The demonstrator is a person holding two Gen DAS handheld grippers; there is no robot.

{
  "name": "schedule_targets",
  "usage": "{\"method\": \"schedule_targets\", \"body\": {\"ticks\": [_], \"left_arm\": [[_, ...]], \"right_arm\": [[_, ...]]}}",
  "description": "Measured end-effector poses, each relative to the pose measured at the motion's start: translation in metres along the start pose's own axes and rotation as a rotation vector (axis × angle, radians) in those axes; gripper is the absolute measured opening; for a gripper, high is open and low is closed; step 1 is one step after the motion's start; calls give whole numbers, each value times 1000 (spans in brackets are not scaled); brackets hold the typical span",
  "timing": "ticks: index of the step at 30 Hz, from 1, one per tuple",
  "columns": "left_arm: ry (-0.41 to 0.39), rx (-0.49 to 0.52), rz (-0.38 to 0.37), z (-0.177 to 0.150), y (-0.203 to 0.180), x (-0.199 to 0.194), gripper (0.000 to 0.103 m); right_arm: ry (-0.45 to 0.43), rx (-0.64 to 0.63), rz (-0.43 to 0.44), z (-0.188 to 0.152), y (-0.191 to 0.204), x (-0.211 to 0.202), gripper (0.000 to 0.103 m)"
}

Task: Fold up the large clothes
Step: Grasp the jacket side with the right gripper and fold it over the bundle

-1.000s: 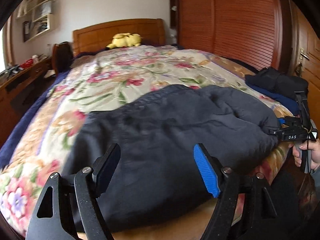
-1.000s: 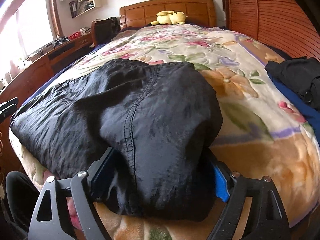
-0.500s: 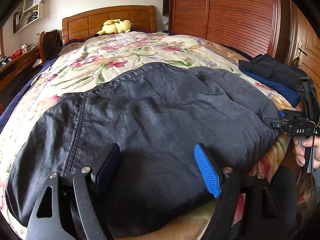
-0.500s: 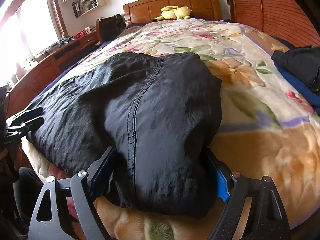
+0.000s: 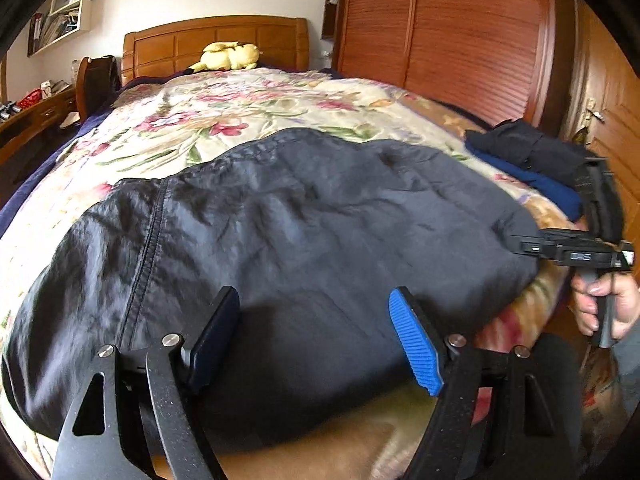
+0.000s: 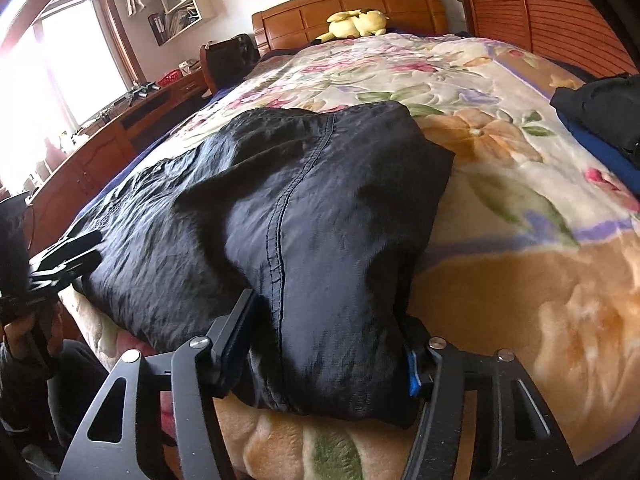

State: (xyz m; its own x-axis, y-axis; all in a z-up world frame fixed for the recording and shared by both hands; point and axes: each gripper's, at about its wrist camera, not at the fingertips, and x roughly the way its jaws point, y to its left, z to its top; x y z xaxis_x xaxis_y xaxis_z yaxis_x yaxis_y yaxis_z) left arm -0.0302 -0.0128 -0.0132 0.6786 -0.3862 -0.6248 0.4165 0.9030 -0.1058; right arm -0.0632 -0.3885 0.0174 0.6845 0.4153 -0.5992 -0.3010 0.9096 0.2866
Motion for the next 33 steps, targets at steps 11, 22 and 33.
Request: {"method": "schedule_targets", "body": {"ticks": [11,22,33], "left_arm": [[12,61,37,-14,-5,11,78],[-72,-55,40,-4,46,-41,78],[-173,-153,216,-4,132,-104,78]], "right_arm": [[-121,15,47,25,21,-34,24],[-234,-173,117,90,102,-55,21],[-230,-408,242,137,217,-2,21]]}}
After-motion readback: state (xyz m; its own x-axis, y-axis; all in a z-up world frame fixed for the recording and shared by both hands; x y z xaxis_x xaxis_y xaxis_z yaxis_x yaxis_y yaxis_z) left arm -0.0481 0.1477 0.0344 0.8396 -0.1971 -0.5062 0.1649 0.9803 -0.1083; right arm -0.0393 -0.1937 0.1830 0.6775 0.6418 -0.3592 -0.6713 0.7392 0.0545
